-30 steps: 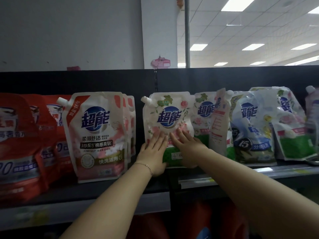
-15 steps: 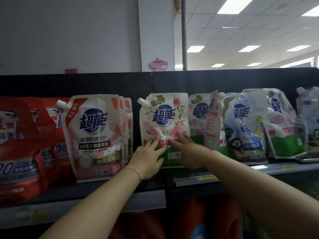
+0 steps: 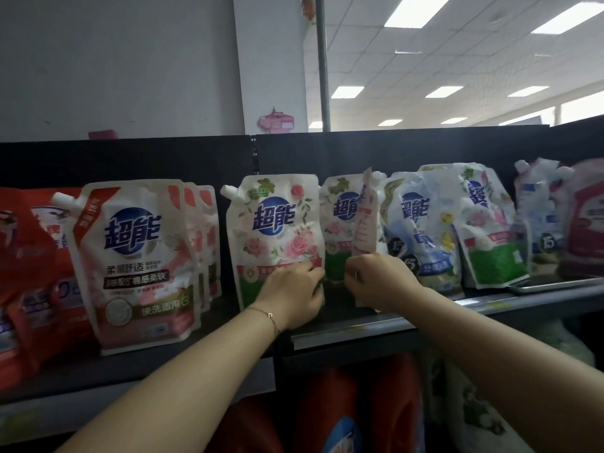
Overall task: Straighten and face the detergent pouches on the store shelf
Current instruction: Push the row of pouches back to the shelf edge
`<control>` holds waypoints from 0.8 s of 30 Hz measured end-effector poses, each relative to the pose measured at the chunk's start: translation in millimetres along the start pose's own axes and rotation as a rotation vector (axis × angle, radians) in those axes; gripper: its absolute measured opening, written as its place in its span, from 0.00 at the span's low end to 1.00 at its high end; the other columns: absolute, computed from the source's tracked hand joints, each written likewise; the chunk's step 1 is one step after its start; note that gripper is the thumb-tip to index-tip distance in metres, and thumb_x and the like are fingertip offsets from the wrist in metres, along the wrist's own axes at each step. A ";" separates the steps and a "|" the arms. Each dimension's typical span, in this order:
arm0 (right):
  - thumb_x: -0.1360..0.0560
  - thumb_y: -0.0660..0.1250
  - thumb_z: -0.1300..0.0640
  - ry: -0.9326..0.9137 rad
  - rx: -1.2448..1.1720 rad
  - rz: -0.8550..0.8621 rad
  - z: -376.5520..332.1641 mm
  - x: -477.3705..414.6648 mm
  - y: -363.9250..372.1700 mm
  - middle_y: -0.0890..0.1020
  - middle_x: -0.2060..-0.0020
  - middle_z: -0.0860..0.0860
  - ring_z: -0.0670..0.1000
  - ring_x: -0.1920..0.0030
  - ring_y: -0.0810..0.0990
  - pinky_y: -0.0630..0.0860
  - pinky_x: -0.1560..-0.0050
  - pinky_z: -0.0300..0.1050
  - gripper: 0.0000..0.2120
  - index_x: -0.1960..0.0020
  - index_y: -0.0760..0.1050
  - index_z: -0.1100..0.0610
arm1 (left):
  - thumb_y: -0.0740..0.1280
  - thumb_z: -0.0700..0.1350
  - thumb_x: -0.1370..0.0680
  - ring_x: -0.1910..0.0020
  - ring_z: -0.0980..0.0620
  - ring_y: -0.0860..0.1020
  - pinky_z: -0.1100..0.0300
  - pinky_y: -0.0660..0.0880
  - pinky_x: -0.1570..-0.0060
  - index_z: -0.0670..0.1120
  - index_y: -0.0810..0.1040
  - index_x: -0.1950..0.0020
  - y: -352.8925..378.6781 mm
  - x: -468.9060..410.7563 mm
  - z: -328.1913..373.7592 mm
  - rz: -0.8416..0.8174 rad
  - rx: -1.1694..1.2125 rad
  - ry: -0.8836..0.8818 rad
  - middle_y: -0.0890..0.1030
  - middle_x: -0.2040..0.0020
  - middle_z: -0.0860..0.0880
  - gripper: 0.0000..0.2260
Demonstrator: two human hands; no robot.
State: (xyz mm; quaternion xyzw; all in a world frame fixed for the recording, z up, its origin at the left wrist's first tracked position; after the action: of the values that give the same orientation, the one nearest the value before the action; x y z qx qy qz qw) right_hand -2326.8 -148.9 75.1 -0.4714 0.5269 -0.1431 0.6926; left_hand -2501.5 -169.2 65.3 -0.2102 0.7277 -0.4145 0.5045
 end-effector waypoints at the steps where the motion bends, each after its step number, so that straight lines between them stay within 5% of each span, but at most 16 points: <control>1: 0.22 0.60 0.50 0.018 0.005 0.008 7.2 2.6 -0.7 0.80 0.63 0.52 0.55 0.63 0.78 0.76 0.63 0.47 0.13 0.60 0.75 0.56 | 0.59 0.50 0.21 0.49 0.48 0.75 0.56 0.72 0.50 0.47 0.74 0.45 2.2 -5.8 6.3 -0.021 0.026 -0.019 0.75 0.48 0.49 0.10; 7: 0.22 0.60 0.52 0.150 -0.022 0.044 50.0 13.0 -2.6 0.73 0.72 0.48 0.51 0.70 0.72 0.62 0.72 0.40 0.18 0.70 0.65 0.52 | 0.61 0.59 0.22 0.55 0.50 0.75 0.52 0.76 0.53 0.50 0.73 0.53 17.4 -42.0 46.0 -0.156 0.185 -0.173 0.73 0.52 0.50 0.12; 18: 0.24 0.62 0.55 0.258 -0.298 0.131 76.3 8.9 28.6 0.78 0.69 0.51 0.52 0.65 0.77 0.76 0.62 0.48 0.11 0.63 0.75 0.58 | 0.61 0.55 0.22 0.55 0.47 0.78 0.52 0.78 0.54 0.49 0.72 0.58 48.0 -69.4 78.2 -0.158 0.385 -0.421 0.77 0.54 0.48 0.11; 24: 0.23 0.61 0.55 0.213 -0.407 0.150 80.6 9.4 45.2 0.78 0.66 0.50 0.51 0.65 0.77 0.77 0.60 0.50 0.07 0.59 0.71 0.55 | 0.61 0.53 0.22 0.57 0.49 0.77 0.52 0.78 0.54 0.49 0.74 0.56 60.7 -72.5 74.2 -0.077 0.419 -0.425 0.75 0.53 0.49 0.09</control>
State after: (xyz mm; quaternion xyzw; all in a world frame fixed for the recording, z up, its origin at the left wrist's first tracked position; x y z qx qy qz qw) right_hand -2266.8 -91.7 33.2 -0.5430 0.6485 -0.0308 0.5326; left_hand -2398.0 -111.3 45.5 -0.2110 0.4960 -0.5211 0.6617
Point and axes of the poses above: each hand's wrist, its own x-axis away from the middle knuckle, its own y-axis out of the palm, z = x × y, the point moved 1 cm from there along -x, towards the middle knuckle
